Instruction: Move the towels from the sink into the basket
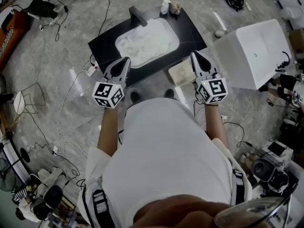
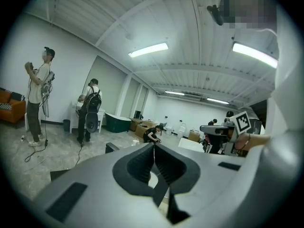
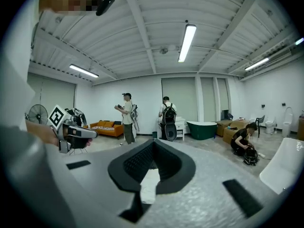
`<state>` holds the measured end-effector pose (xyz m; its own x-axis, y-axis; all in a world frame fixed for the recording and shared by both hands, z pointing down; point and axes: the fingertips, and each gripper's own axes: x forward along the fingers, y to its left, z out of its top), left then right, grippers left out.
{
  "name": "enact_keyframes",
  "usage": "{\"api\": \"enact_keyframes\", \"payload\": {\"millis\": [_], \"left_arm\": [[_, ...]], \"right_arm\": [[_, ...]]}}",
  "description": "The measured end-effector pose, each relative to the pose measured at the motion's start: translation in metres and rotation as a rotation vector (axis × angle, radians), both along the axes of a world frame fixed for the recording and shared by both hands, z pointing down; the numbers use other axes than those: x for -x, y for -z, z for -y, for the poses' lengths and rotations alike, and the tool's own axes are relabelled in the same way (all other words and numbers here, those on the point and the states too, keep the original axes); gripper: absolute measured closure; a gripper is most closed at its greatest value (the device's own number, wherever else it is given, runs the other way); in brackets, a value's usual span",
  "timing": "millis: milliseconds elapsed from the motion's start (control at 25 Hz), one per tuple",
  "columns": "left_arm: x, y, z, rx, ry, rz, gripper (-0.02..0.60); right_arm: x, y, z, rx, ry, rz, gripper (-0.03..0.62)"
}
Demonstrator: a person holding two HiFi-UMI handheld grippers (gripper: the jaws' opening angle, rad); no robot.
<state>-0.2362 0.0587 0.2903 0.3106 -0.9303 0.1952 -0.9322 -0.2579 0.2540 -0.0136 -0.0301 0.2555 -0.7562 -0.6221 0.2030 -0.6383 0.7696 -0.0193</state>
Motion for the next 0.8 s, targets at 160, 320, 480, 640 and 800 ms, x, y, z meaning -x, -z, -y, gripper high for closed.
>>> {"api": "enact_keyframes", "payload": {"millis": [160,320,480,640,800], "left_arm": [[0.002,-0.011,0.001,0.025,0.007,-0.012,0.572],[0.007,-0.026,0.004,0.057,0.01,-0.027,0.572],[0.014,-0.05,0.008,0.109,0.015,-0.048,0.571],[0.019,-0.075,0.008,0.156,0.022,-0.074,0.571],[0.024,-0.1,0.01,0.192,0.014,-0.082,0.571]], "right_arm": [[0.007,-0.01,0.002,0.014,0.016,-0.023,0.599],[0.021,-0.025,0.012,0.027,0.039,-0.063,0.589],[0.043,-0.051,0.026,0.056,0.088,-0.131,0.538],[0.066,-0.088,0.042,0.105,0.132,-0.196,0.488],[0.093,-0.14,0.065,0.159,0.162,-0.254,0.429]]}}
